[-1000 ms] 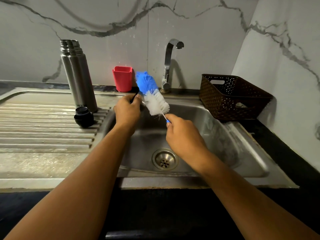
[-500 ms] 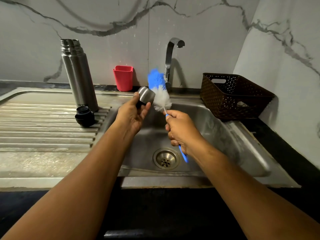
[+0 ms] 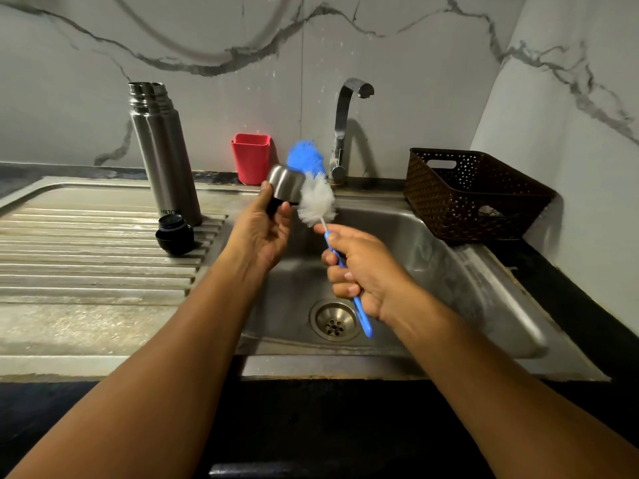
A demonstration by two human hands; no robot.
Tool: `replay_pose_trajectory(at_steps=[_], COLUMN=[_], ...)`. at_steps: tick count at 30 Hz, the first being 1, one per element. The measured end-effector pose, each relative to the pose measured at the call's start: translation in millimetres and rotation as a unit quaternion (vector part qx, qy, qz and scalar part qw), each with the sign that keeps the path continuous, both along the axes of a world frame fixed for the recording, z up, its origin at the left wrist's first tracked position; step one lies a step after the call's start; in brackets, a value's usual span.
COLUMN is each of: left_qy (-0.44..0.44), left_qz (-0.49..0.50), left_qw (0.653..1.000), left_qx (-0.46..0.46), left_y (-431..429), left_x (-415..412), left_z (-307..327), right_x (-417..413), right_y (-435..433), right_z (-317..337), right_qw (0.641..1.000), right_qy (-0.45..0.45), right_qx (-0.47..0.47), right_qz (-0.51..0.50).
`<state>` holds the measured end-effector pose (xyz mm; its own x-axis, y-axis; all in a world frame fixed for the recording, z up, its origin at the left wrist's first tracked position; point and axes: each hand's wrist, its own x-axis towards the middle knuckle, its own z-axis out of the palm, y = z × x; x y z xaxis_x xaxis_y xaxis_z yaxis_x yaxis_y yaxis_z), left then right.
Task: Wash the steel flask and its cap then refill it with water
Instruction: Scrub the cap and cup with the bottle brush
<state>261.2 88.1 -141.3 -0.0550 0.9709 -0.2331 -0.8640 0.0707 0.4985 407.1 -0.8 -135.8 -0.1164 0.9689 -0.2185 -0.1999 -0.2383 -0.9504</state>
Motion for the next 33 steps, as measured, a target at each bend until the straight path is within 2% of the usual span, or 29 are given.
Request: replay_pose_trajectory(at_steps=[2,4,5,7,8,11,13,16,20,24,27,29,33], left_qy=[0.024,0.051,0.077,0.127,0.148,0.19,0.2,0.298,0.446,0.486,0.551,0.575,0.585], left_qz=[-0.005,0.015,0.037,0.08,0.089,0.078,0.089,0.097,0.056,0.077,0.028,0.021,0.044], left_qw=[1.0,0.999,0.996,0.989,0.985,0.979,0.975,0.948,0.893,0.87,0.834,0.817,0.809], left_qx=[0.01,0.006,-0.003,-0.016,-0.016,-0.009,-0.033,-0.064,-0.002,-0.016,0.03,0.051,0.03], left_y=[-2,-1,0,-2,-4,-13,-15,-14,-12,-5,-7,-8,0], left_x=[7,4,-1,-5,-2,12,10,1,8,-3,3,6,-5], left_z=[-1,-1,-2,-4,-5,-5,-3,-4,-13,-18,-20,-18,-22], right_x=[1,2,2,4,5,3,4,8,12,12,17,20,24], right_y=[3,-6,-12,-15,-9,-2,-8,-13,1,-22,1,10,-10], right_z=[3,-2,-8,-19,-19,-10,-10,-11,2,-6,-1,1,-12], right_qw=[0.999,0.991,0.968,0.871,0.831,0.78,0.753,0.738,0.732,0.734,0.729,0.738,0.769], right_qy=[-0.023,-0.115,-0.219,-0.429,-0.484,-0.538,-0.582,-0.614,-0.63,-0.636,-0.649,-0.638,-0.6], right_qx=[0.013,0.063,0.118,0.238,0.268,0.306,0.3,0.275,0.255,0.236,0.216,0.214,0.222], right_qz=[-0.027,-0.026,-0.025,-0.039,-0.058,-0.09,-0.061,-0.043,-0.057,-0.004,-0.025,-0.035,0.007])
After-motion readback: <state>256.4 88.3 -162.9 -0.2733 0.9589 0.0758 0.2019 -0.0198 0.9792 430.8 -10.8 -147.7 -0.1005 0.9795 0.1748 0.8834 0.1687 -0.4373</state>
